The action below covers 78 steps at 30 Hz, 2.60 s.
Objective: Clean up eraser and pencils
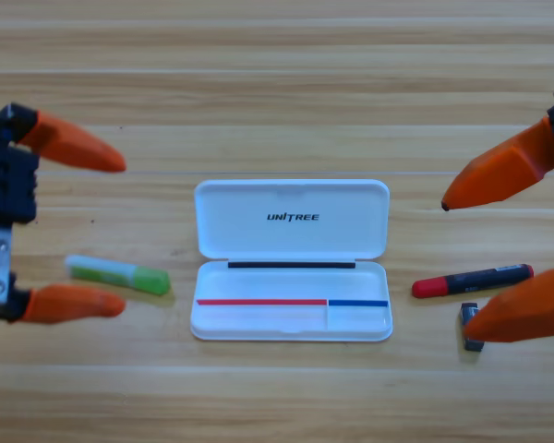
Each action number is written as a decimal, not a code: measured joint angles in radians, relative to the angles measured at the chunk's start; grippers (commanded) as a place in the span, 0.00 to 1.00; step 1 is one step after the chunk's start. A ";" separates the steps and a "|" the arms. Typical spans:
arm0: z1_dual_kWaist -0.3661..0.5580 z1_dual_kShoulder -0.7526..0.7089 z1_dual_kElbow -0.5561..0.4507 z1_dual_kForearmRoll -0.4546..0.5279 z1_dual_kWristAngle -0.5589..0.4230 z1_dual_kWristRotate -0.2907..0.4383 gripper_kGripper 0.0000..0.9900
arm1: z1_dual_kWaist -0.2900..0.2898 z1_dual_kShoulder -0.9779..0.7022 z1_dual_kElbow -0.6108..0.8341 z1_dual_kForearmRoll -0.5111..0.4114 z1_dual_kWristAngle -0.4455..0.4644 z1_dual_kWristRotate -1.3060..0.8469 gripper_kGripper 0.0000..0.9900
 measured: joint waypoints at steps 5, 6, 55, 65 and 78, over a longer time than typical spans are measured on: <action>0.000 0.000 -0.003 0.078 0.003 0.044 0.97 | 0.000 0.000 0.000 0.000 0.000 0.000 1.00; 0.000 0.000 -0.009 0.098 0.003 0.047 0.97 | 0.000 0.000 0.000 0.000 0.000 0.000 1.00; 0.424 0.657 -0.227 0.198 -0.048 0.505 0.99 | -0.167 0.498 0.008 0.087 -0.432 0.888 0.94; 0.468 0.769 -0.268 0.210 -0.058 0.506 1.00 | -0.168 0.591 -0.001 0.049 -0.432 0.924 0.82; 0.483 0.769 -0.236 0.180 -0.046 0.509 0.98 | -0.167 0.626 -0.021 0.049 -0.415 0.915 0.00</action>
